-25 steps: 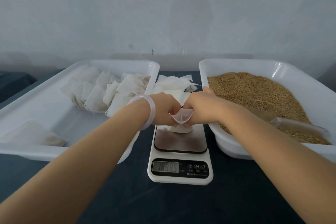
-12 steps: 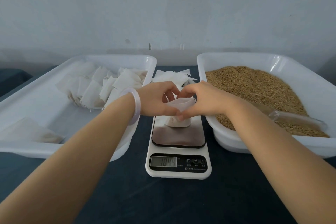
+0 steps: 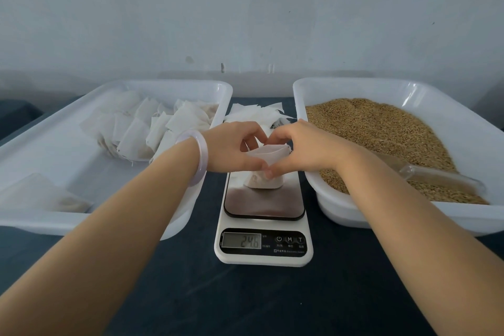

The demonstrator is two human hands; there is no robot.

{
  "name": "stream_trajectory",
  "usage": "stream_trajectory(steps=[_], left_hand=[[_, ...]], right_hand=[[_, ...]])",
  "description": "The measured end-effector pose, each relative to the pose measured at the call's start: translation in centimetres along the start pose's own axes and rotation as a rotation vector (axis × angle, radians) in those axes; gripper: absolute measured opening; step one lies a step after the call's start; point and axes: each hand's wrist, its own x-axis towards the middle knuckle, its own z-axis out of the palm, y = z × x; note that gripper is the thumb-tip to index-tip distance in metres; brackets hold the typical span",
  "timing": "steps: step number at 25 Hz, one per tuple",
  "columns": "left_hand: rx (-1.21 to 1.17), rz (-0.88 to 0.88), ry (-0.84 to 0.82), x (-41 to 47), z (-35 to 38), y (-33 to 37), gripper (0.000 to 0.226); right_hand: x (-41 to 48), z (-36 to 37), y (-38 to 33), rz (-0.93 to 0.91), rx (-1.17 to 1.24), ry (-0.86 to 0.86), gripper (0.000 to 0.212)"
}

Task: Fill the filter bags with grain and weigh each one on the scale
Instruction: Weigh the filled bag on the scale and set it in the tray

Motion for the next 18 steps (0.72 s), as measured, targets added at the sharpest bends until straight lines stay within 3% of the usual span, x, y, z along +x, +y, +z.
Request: stream_trajectory(steps=[18], left_hand=[[0.028,0.002,-0.013,0.06,-0.04,-0.07,0.029]], right_hand=[[-0.03,-0.05,0.1,-0.008,0.018,-0.019,0.035]])
